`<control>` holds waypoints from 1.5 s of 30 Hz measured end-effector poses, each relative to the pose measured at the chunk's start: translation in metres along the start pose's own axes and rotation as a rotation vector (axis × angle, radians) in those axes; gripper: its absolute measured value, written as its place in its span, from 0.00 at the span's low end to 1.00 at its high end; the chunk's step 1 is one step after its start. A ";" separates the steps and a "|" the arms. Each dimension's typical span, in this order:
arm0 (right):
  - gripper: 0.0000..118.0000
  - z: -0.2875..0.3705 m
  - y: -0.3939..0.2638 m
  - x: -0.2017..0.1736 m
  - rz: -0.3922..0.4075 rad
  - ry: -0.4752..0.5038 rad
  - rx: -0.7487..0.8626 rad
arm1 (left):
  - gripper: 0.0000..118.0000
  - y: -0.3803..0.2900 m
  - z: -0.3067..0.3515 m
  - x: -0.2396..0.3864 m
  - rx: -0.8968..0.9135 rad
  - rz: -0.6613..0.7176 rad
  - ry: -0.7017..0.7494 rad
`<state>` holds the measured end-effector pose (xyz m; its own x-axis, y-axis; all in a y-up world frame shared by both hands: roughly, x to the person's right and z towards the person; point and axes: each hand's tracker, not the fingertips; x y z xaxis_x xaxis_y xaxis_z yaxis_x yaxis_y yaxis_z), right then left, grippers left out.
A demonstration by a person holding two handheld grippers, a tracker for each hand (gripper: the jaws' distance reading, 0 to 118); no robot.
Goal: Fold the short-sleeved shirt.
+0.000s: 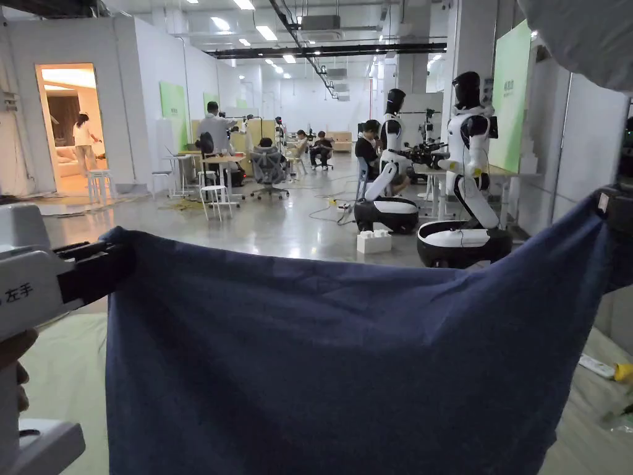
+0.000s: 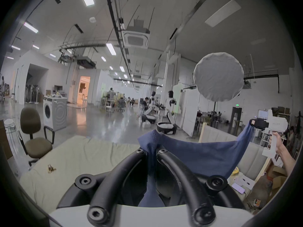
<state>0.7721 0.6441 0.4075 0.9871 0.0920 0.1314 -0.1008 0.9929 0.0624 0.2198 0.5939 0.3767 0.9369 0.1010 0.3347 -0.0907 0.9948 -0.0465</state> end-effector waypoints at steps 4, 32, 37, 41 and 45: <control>0.00 -0.010 0.024 -0.007 -0.013 -0.044 0.024 | 0.07 0.024 -0.008 -0.003 0.047 0.009 0.037; 0.00 -0.192 0.063 -0.039 0.168 -0.316 0.199 | 0.07 0.045 -0.220 -0.031 0.057 -0.029 0.188; 0.01 -0.229 0.050 -0.045 0.233 -0.360 0.197 | 0.07 0.033 -0.253 -0.028 0.034 -0.002 0.210; 0.01 -0.245 0.043 -0.052 0.228 -0.379 0.237 | 0.07 0.025 -0.281 -0.028 0.018 -0.010 0.251; 0.01 -0.259 0.020 -0.054 0.255 -0.368 0.169 | 0.07 0.002 -0.297 -0.029 0.003 0.008 0.254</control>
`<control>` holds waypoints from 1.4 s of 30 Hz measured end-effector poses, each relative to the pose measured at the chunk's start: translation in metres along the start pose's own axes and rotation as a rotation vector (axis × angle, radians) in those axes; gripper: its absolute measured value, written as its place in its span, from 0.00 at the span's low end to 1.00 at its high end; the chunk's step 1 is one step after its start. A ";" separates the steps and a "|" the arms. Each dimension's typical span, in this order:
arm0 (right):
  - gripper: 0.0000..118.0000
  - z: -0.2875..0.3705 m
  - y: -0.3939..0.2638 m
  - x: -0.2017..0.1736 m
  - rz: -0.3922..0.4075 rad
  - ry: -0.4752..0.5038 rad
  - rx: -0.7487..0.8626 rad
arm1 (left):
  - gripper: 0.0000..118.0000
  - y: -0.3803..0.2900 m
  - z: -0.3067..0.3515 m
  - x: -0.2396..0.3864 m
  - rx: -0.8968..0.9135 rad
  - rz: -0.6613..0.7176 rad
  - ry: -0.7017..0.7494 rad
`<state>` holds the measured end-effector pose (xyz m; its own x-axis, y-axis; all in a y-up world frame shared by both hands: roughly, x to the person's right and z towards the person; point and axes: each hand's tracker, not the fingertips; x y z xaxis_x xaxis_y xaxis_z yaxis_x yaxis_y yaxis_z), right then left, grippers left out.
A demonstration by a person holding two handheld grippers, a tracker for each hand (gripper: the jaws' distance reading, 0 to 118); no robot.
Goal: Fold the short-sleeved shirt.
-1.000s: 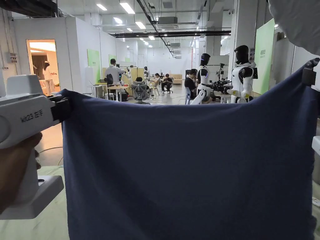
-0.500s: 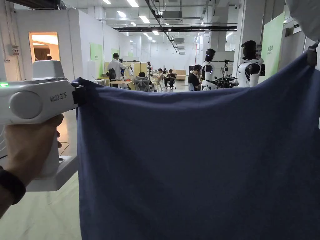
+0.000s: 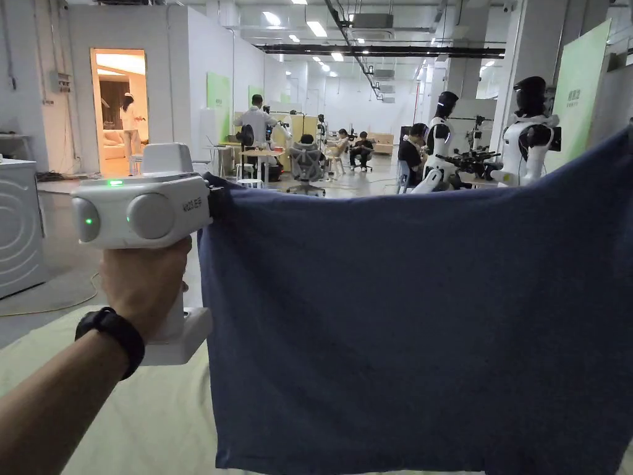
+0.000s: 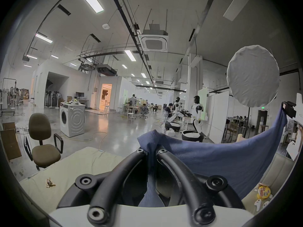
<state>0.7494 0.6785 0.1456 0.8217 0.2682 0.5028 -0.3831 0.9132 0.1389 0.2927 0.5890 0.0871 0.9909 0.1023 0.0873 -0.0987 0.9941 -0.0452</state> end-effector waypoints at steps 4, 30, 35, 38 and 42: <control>0.01 0.010 -0.036 -0.002 -0.031 0.029 -0.054 | 0.07 -0.036 -0.005 -0.003 -0.056 0.023 -0.016; 0.01 0.431 -0.316 0.082 -0.289 0.153 -0.598 | 0.07 -0.390 0.295 -0.065 -0.491 0.079 -0.138; 0.01 0.457 -0.361 0.077 -0.297 0.176 -0.771 | 0.07 -0.431 0.307 -0.075 -0.624 0.110 -0.133; 0.01 0.455 -0.384 0.076 -0.303 0.190 -0.847 | 0.07 -0.442 0.303 -0.079 -0.671 0.125 -0.139; 0.03 0.451 -0.414 0.082 -0.330 0.232 -0.974 | 0.23 -0.448 0.307 -0.081 -0.677 0.081 -0.108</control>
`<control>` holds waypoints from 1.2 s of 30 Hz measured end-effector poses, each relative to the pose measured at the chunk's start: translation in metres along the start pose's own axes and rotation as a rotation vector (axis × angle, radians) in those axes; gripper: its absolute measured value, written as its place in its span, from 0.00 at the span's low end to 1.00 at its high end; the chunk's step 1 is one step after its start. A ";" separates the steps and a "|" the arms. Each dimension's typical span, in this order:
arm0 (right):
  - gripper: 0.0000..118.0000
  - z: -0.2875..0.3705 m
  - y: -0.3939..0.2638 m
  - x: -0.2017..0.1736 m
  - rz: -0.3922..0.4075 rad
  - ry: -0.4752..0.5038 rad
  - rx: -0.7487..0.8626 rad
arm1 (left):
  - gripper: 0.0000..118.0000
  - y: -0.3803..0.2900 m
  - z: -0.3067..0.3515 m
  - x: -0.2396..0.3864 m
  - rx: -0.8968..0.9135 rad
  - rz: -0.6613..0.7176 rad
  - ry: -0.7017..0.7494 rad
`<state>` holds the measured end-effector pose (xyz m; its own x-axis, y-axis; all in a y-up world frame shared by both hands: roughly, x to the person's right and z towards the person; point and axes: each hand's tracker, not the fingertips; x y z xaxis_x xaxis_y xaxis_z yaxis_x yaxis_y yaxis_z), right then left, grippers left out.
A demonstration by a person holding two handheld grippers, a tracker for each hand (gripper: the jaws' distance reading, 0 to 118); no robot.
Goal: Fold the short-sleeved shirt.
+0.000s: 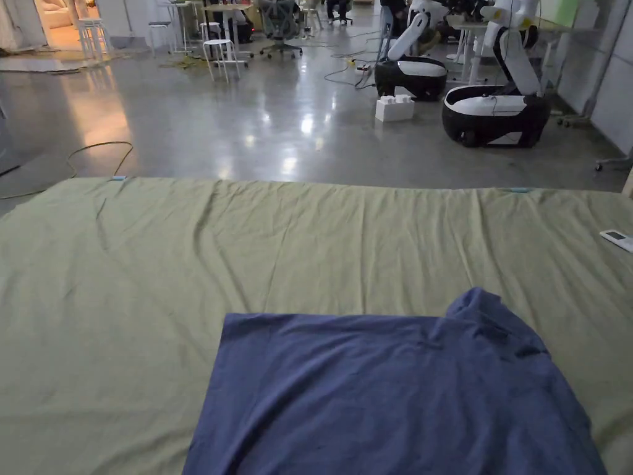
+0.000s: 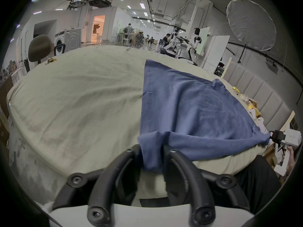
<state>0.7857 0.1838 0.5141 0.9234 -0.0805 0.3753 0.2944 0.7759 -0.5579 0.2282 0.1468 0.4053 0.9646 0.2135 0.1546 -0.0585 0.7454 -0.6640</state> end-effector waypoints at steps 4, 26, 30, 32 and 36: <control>0.63 0.002 -0.010 0.021 -0.047 -0.011 -0.028 | 0.74 0.004 0.018 -0.007 0.002 0.011 0.008; 0.32 0.163 0.076 -0.080 0.140 0.217 0.497 | 0.25 0.099 0.208 0.096 0.575 -0.265 0.082; 0.03 0.167 0.081 -0.082 0.152 0.208 0.531 | 0.03 0.099 0.214 0.104 0.577 -0.274 0.015; 0.00 0.168 0.081 -0.081 0.143 0.195 0.539 | 0.01 0.094 0.210 0.110 0.578 -0.311 0.040; 0.00 0.165 0.080 -0.079 0.124 0.195 0.517 | 0.01 0.093 0.203 0.107 0.541 -0.299 0.006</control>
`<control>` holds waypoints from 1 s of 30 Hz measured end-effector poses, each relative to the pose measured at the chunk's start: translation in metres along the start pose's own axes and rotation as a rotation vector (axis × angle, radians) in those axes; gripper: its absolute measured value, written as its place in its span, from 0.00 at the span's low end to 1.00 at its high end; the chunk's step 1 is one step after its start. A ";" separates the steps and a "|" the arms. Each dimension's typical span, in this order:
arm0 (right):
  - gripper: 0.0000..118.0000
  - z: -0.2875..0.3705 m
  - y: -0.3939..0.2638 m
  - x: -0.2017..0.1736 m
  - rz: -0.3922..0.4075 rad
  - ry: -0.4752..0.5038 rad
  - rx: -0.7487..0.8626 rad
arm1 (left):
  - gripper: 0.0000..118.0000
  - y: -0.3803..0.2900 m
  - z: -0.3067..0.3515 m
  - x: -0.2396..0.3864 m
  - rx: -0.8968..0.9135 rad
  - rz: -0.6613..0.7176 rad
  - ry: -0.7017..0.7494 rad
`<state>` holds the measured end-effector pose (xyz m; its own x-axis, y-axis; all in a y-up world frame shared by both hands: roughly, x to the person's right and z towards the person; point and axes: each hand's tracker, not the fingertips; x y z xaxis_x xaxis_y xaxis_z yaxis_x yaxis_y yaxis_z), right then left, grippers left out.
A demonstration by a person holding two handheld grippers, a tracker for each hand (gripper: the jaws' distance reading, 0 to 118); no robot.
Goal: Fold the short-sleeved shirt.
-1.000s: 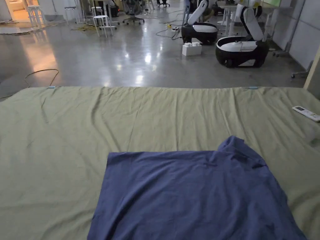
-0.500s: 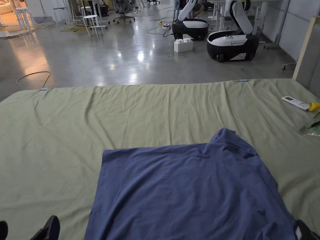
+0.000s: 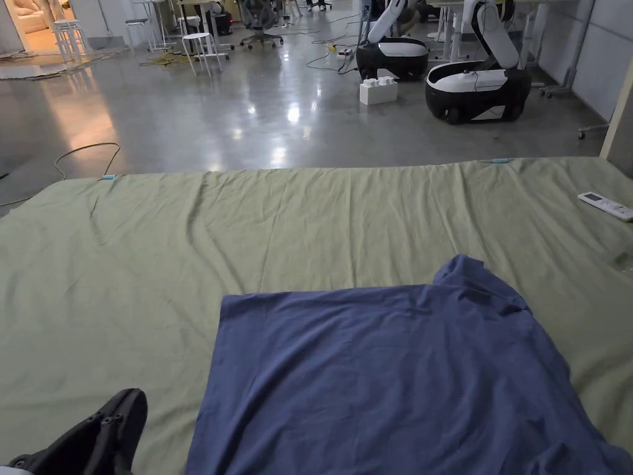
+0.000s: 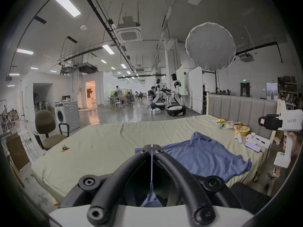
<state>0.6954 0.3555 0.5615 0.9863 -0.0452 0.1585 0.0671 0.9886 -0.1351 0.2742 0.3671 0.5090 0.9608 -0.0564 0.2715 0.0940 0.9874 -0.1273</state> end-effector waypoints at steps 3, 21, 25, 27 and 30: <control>0.00 -0.002 -0.005 0.004 -0.004 -0.006 -0.018 | 0.01 -0.007 -0.007 -0.006 -0.045 0.030 0.015; 0.00 -0.001 -0.049 0.024 -0.063 -0.015 -0.183 | 0.71 -0.211 -0.111 -0.050 -0.585 0.041 -0.050; 0.00 -0.002 -0.055 0.032 -0.082 -0.038 -0.208 | 0.62 -0.217 -0.122 -0.052 -0.606 0.050 -0.056; 0.00 0.000 -0.058 0.037 -0.091 -0.052 -0.213 | 0.57 -0.212 -0.121 -0.053 -0.603 0.041 -0.066; 0.00 0.000 -0.065 0.045 -0.124 -0.072 -0.232 | 0.21 -0.205 -0.119 -0.050 -0.605 -0.006 -0.098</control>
<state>0.7356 0.2891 0.5770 0.9557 -0.1457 0.2559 0.2278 0.9164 -0.3291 0.2379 0.1499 0.4081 0.9339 -0.0192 0.3570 0.2585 0.7262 -0.6371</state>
